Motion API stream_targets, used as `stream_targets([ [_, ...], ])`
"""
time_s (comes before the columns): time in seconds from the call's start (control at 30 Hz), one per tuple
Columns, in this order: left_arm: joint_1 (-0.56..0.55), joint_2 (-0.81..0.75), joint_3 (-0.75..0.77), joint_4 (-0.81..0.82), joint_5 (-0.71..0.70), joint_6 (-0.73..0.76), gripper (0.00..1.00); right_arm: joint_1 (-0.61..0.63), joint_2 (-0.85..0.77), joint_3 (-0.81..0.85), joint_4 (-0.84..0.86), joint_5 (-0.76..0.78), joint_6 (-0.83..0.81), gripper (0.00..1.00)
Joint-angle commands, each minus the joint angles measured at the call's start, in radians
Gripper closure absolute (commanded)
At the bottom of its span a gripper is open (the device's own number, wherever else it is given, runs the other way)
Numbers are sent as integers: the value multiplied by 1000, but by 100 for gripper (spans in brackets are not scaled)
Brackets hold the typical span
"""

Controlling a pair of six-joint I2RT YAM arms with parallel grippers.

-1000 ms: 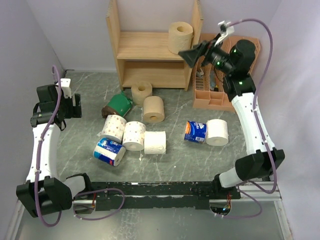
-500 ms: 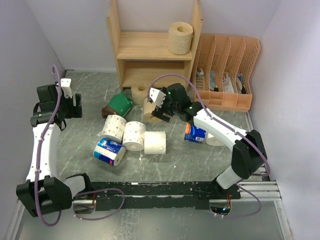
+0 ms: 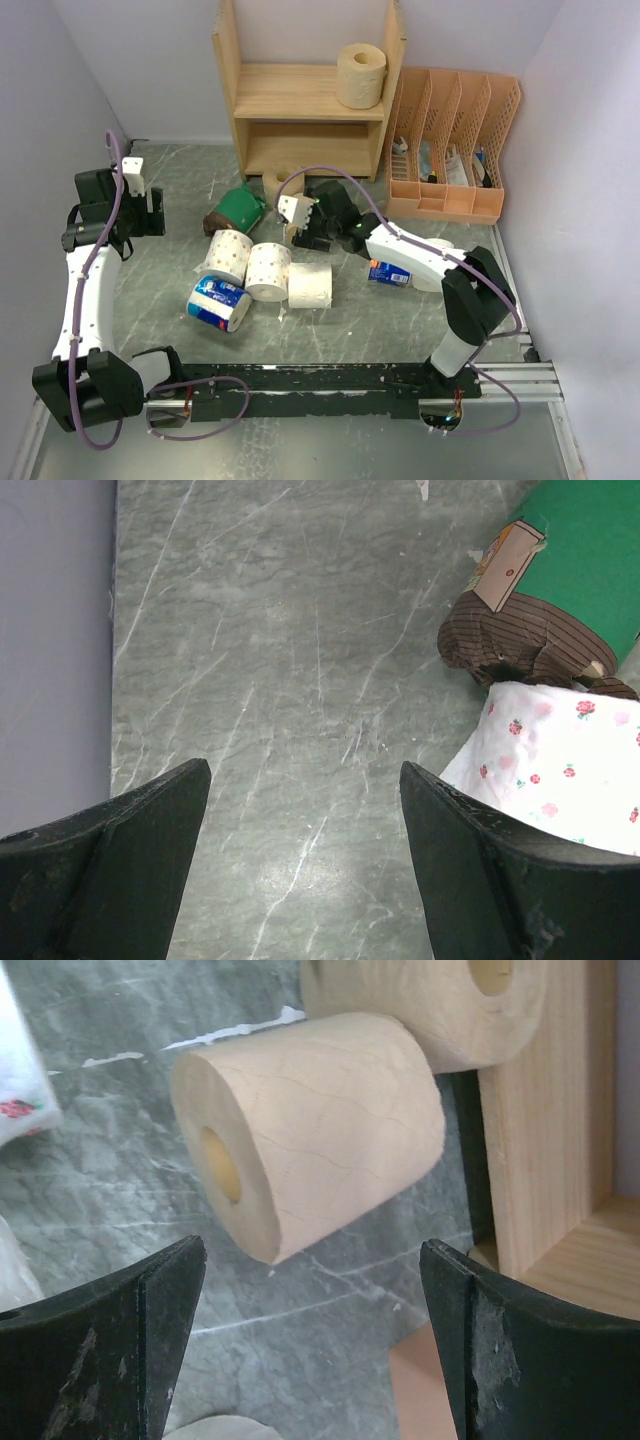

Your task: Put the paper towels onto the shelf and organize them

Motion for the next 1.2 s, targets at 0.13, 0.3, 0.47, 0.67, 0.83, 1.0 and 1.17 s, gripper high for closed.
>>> stream_targets([
  [0.13,9,-8,26,3,31,3,12,21,47,0,36,5,-4,12],
  [0.3,10,-9,25,3,30,4,12,21,69,-18,72,-2,-11,15],
  [0.47,9,-6,25,3,31,5,12,20,102,-12,97,-16,-6,27],
  [0.67,10,-2,24,6,31,7,12,19,140,-8,111,0,-7,40],
  [0.83,9,-3,21,8,33,8,12,21,179,19,75,4,12,59],
  [1.0,9,-1,23,8,37,9,12,20,193,32,76,29,29,100],
  [1.17,10,-3,22,8,40,10,12,21,111,-13,208,105,102,100],
])
